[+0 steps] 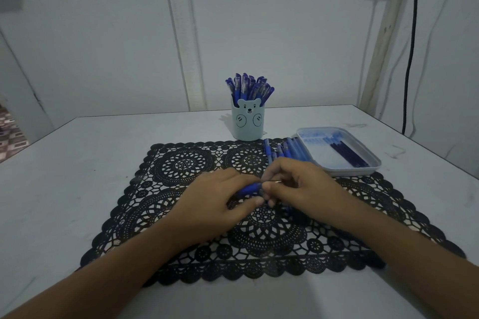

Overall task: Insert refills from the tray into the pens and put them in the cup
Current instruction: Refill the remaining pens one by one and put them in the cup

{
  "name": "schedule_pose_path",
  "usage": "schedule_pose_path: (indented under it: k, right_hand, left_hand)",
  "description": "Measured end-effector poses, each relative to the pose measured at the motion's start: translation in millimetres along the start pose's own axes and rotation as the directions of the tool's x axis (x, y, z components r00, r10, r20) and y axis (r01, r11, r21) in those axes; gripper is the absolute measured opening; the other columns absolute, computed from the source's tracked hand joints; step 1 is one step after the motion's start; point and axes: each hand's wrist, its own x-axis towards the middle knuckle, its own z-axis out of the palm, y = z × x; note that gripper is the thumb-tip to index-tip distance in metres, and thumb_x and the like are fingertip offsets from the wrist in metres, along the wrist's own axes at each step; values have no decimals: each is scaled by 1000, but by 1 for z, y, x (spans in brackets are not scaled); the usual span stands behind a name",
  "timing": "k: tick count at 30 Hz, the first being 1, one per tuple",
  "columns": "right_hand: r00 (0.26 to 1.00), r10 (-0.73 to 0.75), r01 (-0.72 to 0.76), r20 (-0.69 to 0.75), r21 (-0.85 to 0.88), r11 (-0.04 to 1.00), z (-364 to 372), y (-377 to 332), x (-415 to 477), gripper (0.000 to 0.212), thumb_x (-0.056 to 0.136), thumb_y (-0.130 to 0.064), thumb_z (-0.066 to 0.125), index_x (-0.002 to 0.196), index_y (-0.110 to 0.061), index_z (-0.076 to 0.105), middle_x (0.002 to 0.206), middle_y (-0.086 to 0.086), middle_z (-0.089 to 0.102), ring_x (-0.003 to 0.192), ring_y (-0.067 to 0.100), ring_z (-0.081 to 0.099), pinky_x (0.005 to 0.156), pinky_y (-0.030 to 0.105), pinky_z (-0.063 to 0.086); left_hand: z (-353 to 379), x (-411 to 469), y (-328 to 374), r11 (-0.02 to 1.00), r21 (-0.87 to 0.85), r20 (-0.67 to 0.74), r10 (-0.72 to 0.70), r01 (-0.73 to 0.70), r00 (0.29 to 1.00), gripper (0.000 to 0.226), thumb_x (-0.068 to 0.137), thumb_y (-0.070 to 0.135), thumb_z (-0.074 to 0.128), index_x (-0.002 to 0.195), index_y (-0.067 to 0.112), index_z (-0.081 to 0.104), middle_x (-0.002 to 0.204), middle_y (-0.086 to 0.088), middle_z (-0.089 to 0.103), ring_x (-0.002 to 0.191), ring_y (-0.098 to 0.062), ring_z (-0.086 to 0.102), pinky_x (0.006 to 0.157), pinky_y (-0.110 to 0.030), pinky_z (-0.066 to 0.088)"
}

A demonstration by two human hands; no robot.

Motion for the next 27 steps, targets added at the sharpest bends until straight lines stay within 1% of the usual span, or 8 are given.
schedule_pose_path:
  k: [3, 8, 11, 15, 19, 22, 24, 27]
  right_hand:
    - [999, -39, 39, -19, -17, 999, 6, -2, 1, 2, 86, -13, 61, 87, -15, 61, 66, -7, 65, 61, -3, 58, 61, 8, 42]
    - [992, -43, 44, -116, 8, 999, -2, -2, 2, 6, 82, -19, 65, 80, -24, 65, 63, -6, 61, 55, -3, 52, 56, 11, 41]
    - [993, -2, 8, -121, 49, 999, -4, -2, 2, 5, 81, -22, 65, 81, -26, 68, 68, 2, 65, 56, -1, 53, 59, 16, 46]
    - [994, 14, -8, -107, 49, 999, -6, -3, 1, 14, 85, -15, 61, 93, -23, 70, 66, -10, 66, 60, -4, 59, 60, 7, 44]
    - [985, 4, -17, -172, -72, 997, -11, 3, 3, 20, 86, -16, 60, 90, -36, 62, 74, -8, 65, 64, -6, 58, 64, 9, 46]
    - [984, -38, -5, -174, -241, 970, -14, 4, 2, 21, 84, -19, 63, 83, -37, 53, 74, -13, 58, 69, -12, 54, 63, 5, 41]
    - [994, -78, 41, -82, -379, 925, -13, 3, 0, 17, 84, -20, 64, 81, -33, 55, 75, -19, 55, 73, -13, 52, 63, 4, 39]
    - [984, -151, 181, 98, -531, 828, -7, 5, 0, 9, 84, -20, 64, 92, -23, 66, 87, -17, 55, 78, -8, 50, 71, 5, 38]
  left_hand:
    - [3, 1, 10, 993, -91, 31, -69, 71, 997, 33, 83, 55, 37, 96, 31, 55, 77, 20, 50, 74, 5, 46, 65, -9, 35]
    - [0, 0, 8, 994, -14, -33, -107, 106, 994, 29, 86, 53, 27, 107, 40, 42, 69, 36, 49, 67, 23, 42, 60, -5, 33]
    - [-2, -2, 6, 993, 47, -72, -108, 111, 992, 23, 88, 48, 32, 104, 38, 46, 62, 27, 45, 63, 21, 41, 56, -6, 33]
    - [-2, -3, 0, 987, 56, -102, -141, 148, 985, 24, 87, 47, 33, 96, 34, 51, 55, 23, 41, 58, 17, 43, 53, -8, 32]
    - [-3, -5, -7, 982, 58, -121, -169, 177, 978, 26, 87, 46, 33, 92, 33, 55, 55, 15, 48, 60, 4, 48, 51, -14, 34]
    - [-4, -6, -9, 979, 70, -127, -183, 193, 975, 29, 87, 48, 31, 92, 33, 56, 56, 12, 52, 66, -5, 51, 47, -13, 30]
    - [-4, -6, -10, 979, 69, -128, -180, 190, 975, 29, 87, 47, 31, 91, 33, 56, 56, 11, 52, 68, -6, 51, 47, -15, 31]
    - [-3, -6, -10, 980, 93, -119, -163, 175, 979, 26, 88, 45, 34, 92, 33, 56, 59, 13, 54, 63, -2, 50, 46, -12, 30]
